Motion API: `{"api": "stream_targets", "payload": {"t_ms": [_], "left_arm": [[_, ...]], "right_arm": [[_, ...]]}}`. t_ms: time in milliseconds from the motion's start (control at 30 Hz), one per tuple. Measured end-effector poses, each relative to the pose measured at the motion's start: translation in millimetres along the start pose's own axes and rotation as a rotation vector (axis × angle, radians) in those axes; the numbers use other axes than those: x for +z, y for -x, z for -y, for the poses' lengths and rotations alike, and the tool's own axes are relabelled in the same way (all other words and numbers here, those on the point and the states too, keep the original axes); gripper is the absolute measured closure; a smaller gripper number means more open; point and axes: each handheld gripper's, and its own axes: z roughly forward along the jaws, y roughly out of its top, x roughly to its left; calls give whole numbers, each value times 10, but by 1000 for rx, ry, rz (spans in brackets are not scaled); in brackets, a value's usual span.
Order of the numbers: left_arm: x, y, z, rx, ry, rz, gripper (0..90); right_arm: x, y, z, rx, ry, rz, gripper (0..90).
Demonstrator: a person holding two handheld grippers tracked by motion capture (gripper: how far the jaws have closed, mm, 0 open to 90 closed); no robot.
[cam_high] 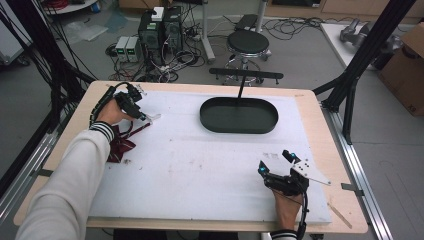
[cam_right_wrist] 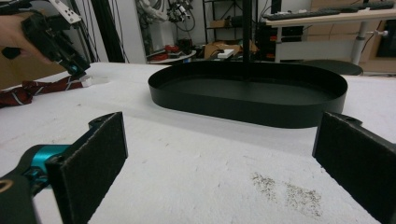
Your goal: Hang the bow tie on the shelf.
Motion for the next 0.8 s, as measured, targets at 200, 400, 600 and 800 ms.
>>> {"api": "stream_targets", "payload": {"t_ms": [200,400,600,800], "left_arm": [[22,-5,1,5,-10,-6,590],[38,-11,6,9,-28,-20,586],[32,-19,12,2,-16,-5,536],[54,-28,16,2,-39,2,564]], "right_arm": [[-2,5,0,4,0,0,21],[-3,7,0,5,0,0,21],[-3,7,0,6,1,0,21],[-3,6,0,6,1,0,21]]}}
